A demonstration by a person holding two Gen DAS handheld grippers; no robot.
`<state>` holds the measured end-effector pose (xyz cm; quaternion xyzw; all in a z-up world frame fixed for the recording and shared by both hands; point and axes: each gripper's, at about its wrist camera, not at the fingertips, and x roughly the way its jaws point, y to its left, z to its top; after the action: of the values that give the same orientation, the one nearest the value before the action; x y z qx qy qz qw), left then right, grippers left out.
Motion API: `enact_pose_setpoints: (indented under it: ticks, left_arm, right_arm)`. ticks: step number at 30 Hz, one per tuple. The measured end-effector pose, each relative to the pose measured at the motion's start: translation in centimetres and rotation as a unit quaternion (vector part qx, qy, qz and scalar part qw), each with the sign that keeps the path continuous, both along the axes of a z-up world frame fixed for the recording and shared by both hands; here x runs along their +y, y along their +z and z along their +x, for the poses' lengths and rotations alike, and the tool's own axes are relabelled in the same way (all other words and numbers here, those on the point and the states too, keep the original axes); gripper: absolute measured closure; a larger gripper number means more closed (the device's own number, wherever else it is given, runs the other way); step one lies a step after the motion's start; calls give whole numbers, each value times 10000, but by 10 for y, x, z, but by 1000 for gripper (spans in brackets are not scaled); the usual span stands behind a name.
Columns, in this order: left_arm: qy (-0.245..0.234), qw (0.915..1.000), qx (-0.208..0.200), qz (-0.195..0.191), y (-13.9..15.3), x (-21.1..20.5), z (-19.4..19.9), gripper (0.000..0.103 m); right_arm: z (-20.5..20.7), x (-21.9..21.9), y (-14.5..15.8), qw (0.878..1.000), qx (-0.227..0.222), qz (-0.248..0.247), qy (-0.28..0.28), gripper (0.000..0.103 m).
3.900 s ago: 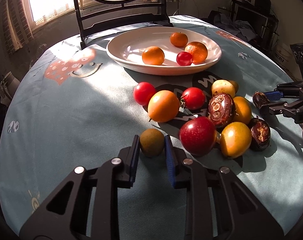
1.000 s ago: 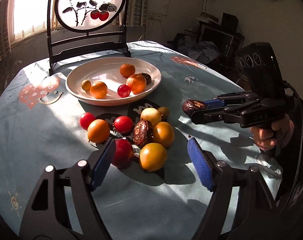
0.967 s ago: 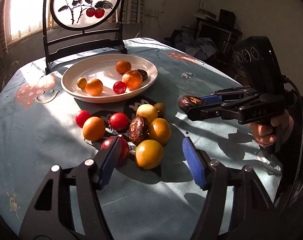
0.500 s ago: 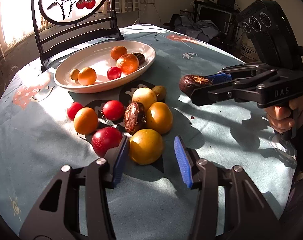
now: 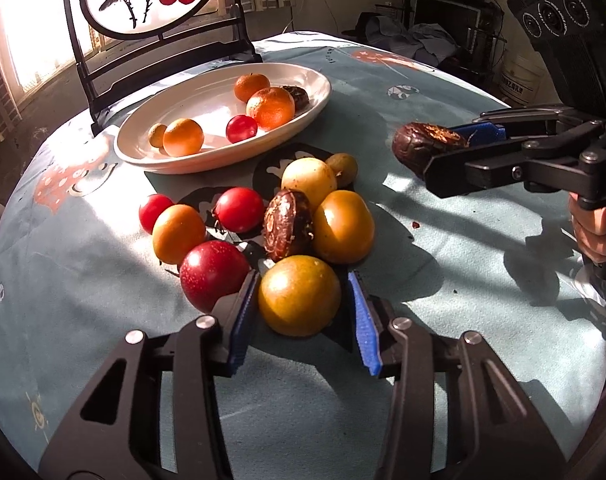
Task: Organize fruits
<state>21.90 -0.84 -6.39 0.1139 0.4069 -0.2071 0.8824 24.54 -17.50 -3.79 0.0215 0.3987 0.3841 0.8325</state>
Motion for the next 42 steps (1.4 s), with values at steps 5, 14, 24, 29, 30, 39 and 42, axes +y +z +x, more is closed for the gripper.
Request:
enact_pose_setpoints:
  ticks: [5,14,24,29,30,39,42]
  left_arm:
    - [-16,9998,88,-182,1,3,2,63]
    - [-183,9927,66,-1194,25,15,-12,63]
    - [695,9782,-48,-1957,64,33,57,63]
    - [1328,9760,18,-1726,63,32,118,63]
    - [1387,9757,52,-1694,62,32,130,63]
    - [1561,9819,228,-1049,50,20,192,63]
    - [1636,9821,308,-885,44,19,200,60]
  right_arm:
    - [3,-1,-4,9999,67,-54,-60,57]
    - [6,2,-9,9999,152,11,77,57]
    - [46,-7,9,9914,21,1059,-771,57]
    - [96,-4,5,9813,-122,863,-1719,57]
    - [106,-3,3,9796,-112,855,-1818,57]
    - [154,6,-10,9799,-143,542,-1914,57]
    - [157,13,-9,9814,-285,381,-1861,52]
